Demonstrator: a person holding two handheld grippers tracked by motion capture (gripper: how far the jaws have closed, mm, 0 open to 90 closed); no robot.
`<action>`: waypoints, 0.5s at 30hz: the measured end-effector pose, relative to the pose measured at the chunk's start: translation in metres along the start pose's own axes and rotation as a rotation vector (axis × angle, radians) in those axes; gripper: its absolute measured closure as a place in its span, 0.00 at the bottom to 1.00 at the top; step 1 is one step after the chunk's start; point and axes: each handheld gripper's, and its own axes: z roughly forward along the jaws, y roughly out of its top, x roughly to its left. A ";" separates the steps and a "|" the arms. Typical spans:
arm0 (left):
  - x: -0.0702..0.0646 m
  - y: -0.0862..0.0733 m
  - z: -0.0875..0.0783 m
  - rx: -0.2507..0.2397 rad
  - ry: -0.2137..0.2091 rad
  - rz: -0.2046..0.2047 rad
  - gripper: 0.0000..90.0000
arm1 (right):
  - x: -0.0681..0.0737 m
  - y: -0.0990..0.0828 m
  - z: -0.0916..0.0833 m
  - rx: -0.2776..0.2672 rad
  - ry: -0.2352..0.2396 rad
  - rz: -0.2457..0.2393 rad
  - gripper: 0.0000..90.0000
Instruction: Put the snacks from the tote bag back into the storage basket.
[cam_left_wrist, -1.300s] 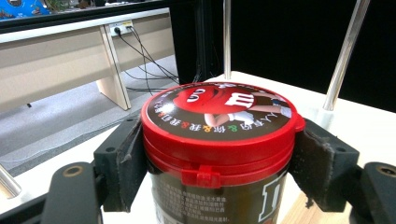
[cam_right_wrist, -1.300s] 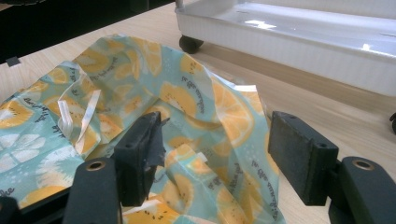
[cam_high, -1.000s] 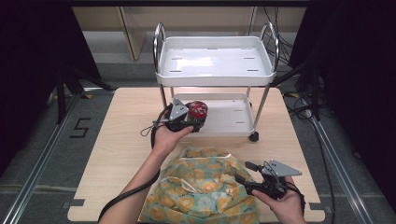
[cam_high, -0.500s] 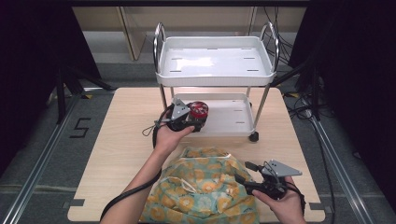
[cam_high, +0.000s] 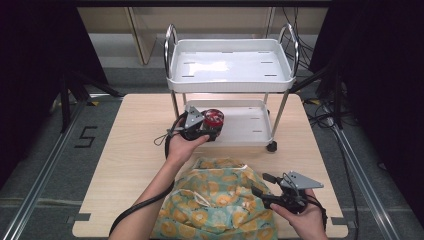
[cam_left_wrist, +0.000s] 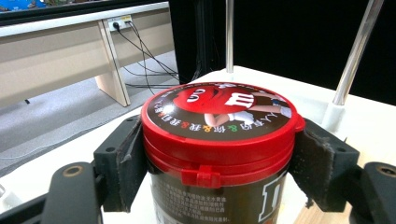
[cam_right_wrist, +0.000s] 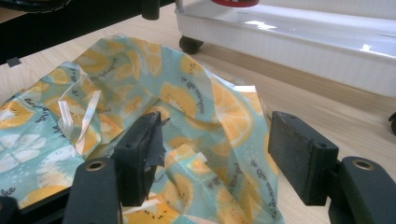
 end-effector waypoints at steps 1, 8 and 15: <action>0.000 0.000 0.000 0.000 0.000 -0.001 0.28 | 0.000 0.000 0.000 0.000 -0.002 -0.002 0.40; 0.001 -0.003 0.003 0.003 0.000 0.003 0.28 | 0.000 0.000 0.000 0.007 0.001 -0.003 0.40; 0.001 -0.005 0.005 0.010 0.001 -0.002 0.28 | 0.000 0.000 0.000 0.007 0.002 -0.003 0.40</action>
